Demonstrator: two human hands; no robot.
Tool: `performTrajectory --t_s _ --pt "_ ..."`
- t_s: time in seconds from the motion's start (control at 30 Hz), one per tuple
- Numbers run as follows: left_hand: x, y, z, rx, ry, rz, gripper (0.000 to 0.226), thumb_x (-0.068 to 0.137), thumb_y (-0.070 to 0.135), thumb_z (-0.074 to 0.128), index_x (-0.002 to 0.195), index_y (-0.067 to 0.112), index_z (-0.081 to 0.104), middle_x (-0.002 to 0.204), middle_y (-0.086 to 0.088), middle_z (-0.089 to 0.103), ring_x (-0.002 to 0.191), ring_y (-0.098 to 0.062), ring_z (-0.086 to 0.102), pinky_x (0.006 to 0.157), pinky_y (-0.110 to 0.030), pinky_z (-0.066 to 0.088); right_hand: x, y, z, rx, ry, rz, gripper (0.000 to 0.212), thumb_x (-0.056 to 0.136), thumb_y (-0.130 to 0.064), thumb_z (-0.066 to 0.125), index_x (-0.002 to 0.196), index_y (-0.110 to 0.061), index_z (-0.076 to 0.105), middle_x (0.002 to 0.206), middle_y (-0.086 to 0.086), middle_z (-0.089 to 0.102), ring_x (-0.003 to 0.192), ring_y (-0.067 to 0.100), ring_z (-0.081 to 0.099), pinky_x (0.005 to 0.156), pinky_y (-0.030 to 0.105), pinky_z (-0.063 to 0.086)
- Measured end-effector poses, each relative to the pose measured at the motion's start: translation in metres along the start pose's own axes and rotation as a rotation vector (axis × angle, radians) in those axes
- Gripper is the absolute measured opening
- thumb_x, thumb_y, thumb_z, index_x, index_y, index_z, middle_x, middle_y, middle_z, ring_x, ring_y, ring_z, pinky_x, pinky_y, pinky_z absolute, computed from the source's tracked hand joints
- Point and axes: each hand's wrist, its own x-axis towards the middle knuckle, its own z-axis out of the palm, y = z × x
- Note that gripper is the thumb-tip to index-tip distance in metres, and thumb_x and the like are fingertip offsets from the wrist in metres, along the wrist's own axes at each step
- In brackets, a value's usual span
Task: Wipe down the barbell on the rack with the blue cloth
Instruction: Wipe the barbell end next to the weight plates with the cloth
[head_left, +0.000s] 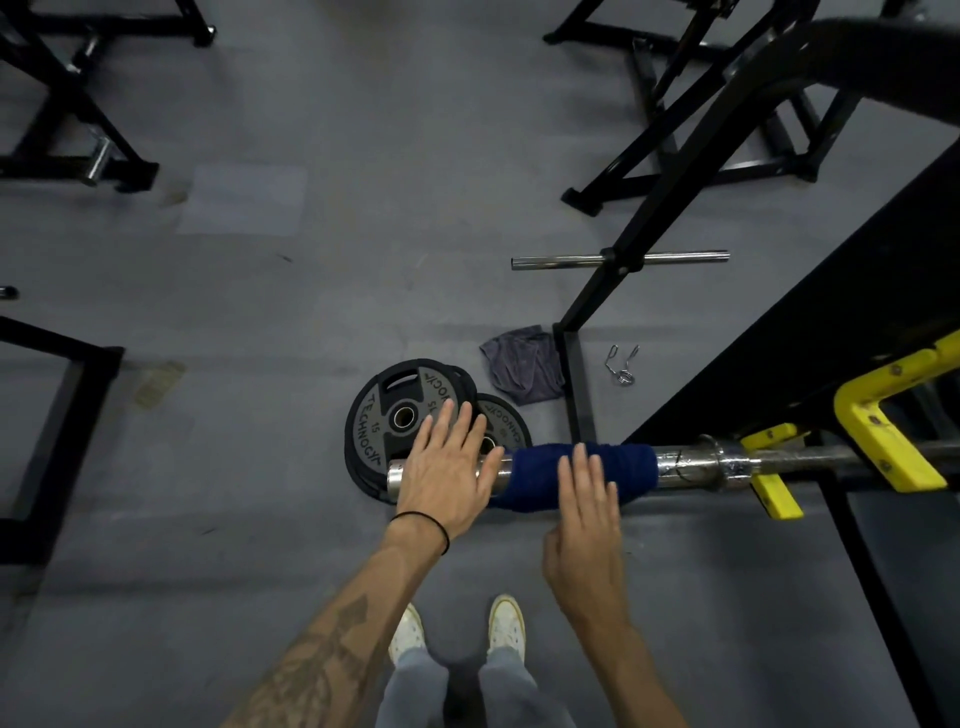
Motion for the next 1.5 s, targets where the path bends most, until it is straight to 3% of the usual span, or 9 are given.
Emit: performTrajectory --t_s 0.17,0.33,0.47,0.63,0.8,0.93,1.1,1.27,1.5 --pt "0.003 -0.001 -0.001 -0.008 -0.018 -0.023 0.083 0.093 0.060 -0.008 0.157 0.020 0.024 0.166 -0.003 0.016 0.154 -0.018 0.001 0.126 -0.039 0.003 -0.005 -0.019 0.013 -0.022 -0.056 -0.205 0.111 0.071 -0.001 0.073 0.163 -0.010 0.012 0.173 0.008 0.004 0.159 0.027 0.003 0.126 0.049 0.012" --pt "0.005 -0.001 0.001 -0.004 -0.025 -0.026 0.076 0.097 0.059 -0.002 0.158 0.019 0.023 0.166 -0.003 0.016 0.154 -0.018 0.000 0.126 -0.040 0.004 0.000 -0.023 0.006 0.057 -0.020 0.064 0.107 0.074 0.003 0.071 0.163 -0.008 0.012 0.172 0.012 0.007 0.159 0.028 0.001 0.127 0.053 0.013" --pt "0.004 -0.001 0.000 0.001 -0.027 -0.027 0.081 0.094 0.060 -0.007 0.157 0.020 0.023 0.166 -0.002 0.016 0.154 -0.018 0.001 0.126 -0.040 0.005 -0.004 -0.017 0.011 -0.045 -0.075 -0.199 0.115 0.066 0.000 0.077 0.163 -0.010 0.015 0.172 0.009 0.009 0.159 0.026 0.006 0.126 0.044 0.006" --pt "0.005 -0.001 0.000 -0.005 -0.016 -0.026 0.079 0.096 0.060 -0.003 0.157 0.019 0.025 0.166 -0.002 0.017 0.154 -0.019 0.003 0.125 -0.038 0.003 0.001 -0.012 0.000 0.019 -0.003 0.109 0.106 0.074 0.001 0.071 0.163 -0.009 0.012 0.172 0.011 0.007 0.159 0.027 0.000 0.128 0.051 0.009" --pt "0.003 0.000 -0.001 0.002 -0.031 -0.035 0.083 0.092 0.061 -0.008 0.157 0.020 0.025 0.166 -0.002 0.018 0.154 -0.019 0.004 0.125 -0.039 0.004 -0.002 -0.012 0.004 -0.099 -0.056 -0.219 0.111 0.068 -0.003 0.076 0.162 -0.011 0.019 0.171 0.008 0.014 0.158 0.025 0.010 0.124 0.050 0.014" --pt "0.004 0.001 -0.004 0.014 -0.048 -0.040 0.085 0.091 0.061 -0.009 0.157 0.021 0.025 0.166 -0.001 0.019 0.154 -0.019 0.005 0.125 -0.039 0.004 0.004 -0.007 -0.006 -0.025 0.022 0.130 0.107 0.071 0.003 0.072 0.162 -0.008 0.017 0.171 0.011 0.013 0.159 0.027 0.005 0.126 0.050 0.006" --pt "0.013 -0.003 -0.006 -0.035 -0.085 -0.050 0.074 0.100 0.061 0.004 0.158 0.020 0.024 0.165 -0.003 0.021 0.154 -0.019 0.008 0.125 -0.040 0.010 -0.003 -0.018 0.006 -0.123 -0.055 -0.243 0.110 0.067 -0.005 0.076 0.162 -0.010 0.019 0.171 0.010 0.015 0.158 0.026 0.011 0.125 0.049 0.010" --pt "0.031 -0.009 -0.011 -0.103 -0.074 -0.080 0.066 0.104 0.054 0.012 0.156 0.018 0.030 0.164 -0.004 0.023 0.153 -0.020 0.011 0.125 -0.042 0.007 0.007 -0.001 -0.013 -0.011 0.037 0.147 0.105 0.072 0.004 0.070 0.162 -0.008 0.018 0.171 0.010 0.014 0.159 0.025 0.005 0.127 0.052 0.009" --pt "-0.002 0.016 0.000 -0.017 0.011 -0.014 0.074 0.099 0.054 0.000 0.153 0.019 0.036 0.164 -0.004 0.024 0.154 -0.021 0.011 0.125 -0.043 0.003 0.006 0.018 -0.010 -0.089 0.006 -0.092 0.106 0.070 0.006 0.074 0.161 -0.010 0.021 0.171 0.008 0.016 0.158 0.024 0.012 0.126 0.051 0.012"
